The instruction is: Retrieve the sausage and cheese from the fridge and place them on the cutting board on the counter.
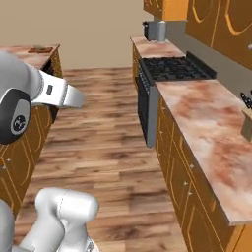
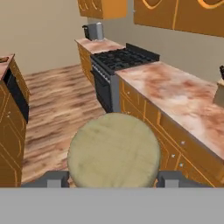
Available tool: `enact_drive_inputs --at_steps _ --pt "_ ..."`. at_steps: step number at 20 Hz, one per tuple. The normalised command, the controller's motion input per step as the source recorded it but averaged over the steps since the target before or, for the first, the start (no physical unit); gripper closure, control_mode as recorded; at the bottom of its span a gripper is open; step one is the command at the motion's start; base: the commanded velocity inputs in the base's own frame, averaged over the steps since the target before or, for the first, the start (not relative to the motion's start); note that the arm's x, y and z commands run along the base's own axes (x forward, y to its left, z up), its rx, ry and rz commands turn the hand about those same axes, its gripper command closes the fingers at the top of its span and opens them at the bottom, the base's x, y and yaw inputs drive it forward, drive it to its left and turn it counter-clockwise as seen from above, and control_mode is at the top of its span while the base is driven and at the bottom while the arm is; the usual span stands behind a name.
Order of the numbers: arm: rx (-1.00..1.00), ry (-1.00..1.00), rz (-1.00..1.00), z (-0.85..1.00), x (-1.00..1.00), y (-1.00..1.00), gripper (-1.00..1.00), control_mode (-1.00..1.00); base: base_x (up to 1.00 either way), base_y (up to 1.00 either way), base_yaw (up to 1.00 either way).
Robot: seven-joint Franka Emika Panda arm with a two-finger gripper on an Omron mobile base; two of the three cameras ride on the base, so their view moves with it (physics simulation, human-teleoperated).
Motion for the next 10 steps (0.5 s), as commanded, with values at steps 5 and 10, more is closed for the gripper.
enact_drive_inputs --at_steps 5,10 --pt "0.0 0.0 0.0 0.0 0.0 0.0 1.0 1.0 1.0 0.14 0.46" --pt "0.0 0.0 0.0 0.0 0.0 0.0 1.0 1.0 1.0 -0.02 0.47"
